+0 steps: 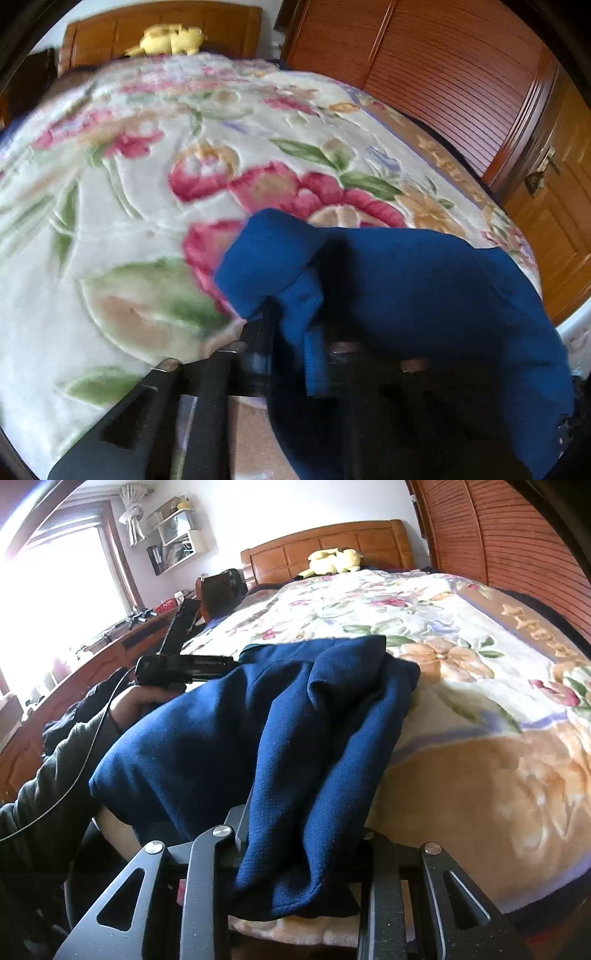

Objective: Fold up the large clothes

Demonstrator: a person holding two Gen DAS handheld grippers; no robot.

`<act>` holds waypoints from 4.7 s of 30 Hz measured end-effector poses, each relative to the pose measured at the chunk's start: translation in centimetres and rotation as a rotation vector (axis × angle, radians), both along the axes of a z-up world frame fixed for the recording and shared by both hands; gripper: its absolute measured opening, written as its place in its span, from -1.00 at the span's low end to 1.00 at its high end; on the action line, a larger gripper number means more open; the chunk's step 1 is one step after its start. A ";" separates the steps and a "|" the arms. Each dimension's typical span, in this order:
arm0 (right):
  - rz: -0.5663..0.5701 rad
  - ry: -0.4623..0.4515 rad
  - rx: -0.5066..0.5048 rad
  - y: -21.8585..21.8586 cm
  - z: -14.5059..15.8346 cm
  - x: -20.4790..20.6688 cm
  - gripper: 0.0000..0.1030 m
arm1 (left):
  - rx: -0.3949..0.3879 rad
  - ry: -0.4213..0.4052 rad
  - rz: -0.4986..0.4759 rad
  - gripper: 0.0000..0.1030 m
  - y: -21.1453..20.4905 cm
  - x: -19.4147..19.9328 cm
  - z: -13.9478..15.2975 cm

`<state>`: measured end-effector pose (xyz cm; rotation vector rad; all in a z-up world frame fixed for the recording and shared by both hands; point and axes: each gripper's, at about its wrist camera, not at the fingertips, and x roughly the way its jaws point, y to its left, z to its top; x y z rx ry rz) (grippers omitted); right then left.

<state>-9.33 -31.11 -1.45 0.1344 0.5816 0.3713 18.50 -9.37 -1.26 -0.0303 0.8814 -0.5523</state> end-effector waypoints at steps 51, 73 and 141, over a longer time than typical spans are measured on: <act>-0.571 -0.176 -0.275 -26.4 7.3 3.0 0.63 | 0.010 -0.396 -0.325 0.57 -27.7 -8.8 11.9; -0.590 -0.192 -0.270 -17.5 5.6 3.6 0.62 | 0.048 -0.497 -0.038 0.64 -7.1 -17.5 10.9; -0.164 -0.310 -0.109 10.6 -1.5 14.7 0.74 | 0.139 -0.498 0.504 0.64 8.4 -13.2 2.2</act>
